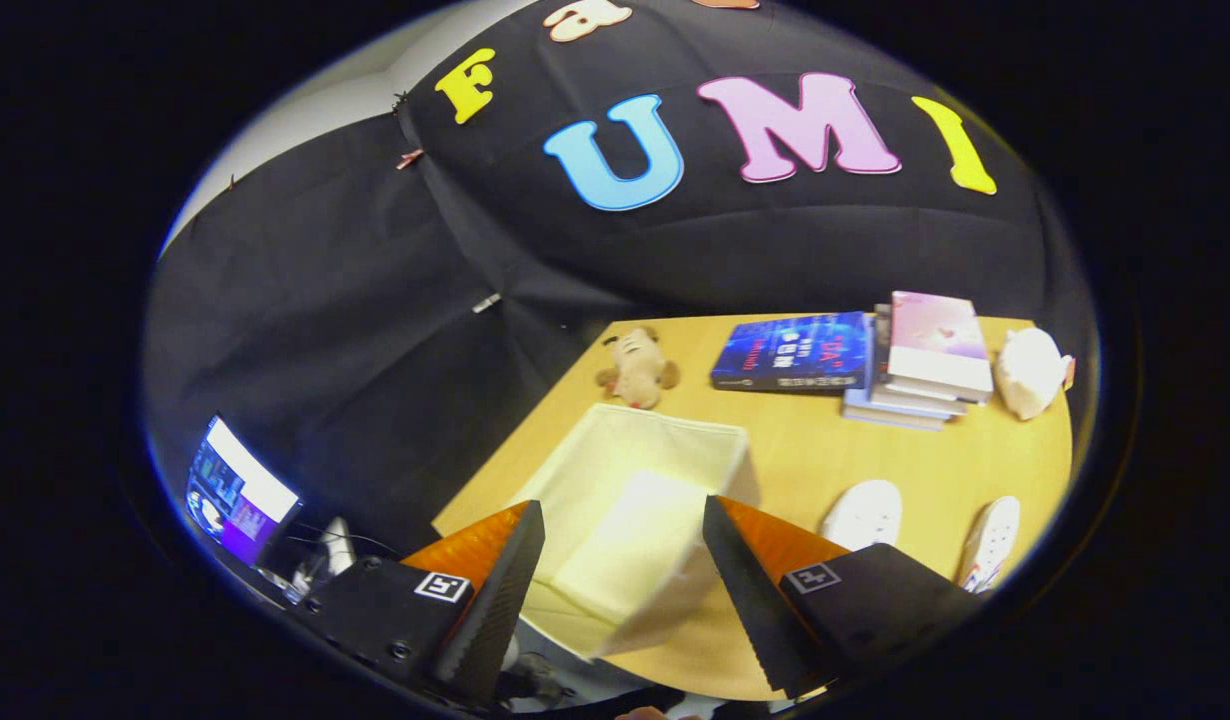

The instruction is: Open the storage box then place both shoes into the box .Put the left shoe in first, then the right shoe, with the right side of both shoes facing outward in a uniform manner.

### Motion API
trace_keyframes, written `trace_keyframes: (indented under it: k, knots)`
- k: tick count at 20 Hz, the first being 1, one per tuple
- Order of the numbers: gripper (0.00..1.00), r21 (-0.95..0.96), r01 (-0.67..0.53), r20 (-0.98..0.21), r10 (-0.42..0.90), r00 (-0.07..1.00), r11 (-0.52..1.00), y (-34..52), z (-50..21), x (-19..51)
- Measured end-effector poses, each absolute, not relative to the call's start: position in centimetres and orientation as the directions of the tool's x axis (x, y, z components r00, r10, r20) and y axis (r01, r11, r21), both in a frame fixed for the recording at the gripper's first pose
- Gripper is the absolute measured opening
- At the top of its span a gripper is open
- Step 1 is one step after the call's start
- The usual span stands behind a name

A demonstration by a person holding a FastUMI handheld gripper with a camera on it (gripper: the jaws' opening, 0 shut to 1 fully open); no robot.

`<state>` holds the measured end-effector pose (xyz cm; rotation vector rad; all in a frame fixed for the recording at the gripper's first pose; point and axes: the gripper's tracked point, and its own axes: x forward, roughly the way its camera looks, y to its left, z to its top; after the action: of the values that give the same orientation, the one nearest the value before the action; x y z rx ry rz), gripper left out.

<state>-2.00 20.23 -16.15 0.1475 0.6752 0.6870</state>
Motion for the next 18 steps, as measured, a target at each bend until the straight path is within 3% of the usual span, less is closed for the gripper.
trace_keyframes:
  k: [6, 18]
  knots:
    - [0.98, 0.130, -0.473, -0.629, 0.441, 0.640, 0.872, 9.3, -23.8, 0.4]
    - [0.99, 0.002, -0.452, -0.795, 0.276, 0.541, 0.892, 3.0, -38.0, 1.7]
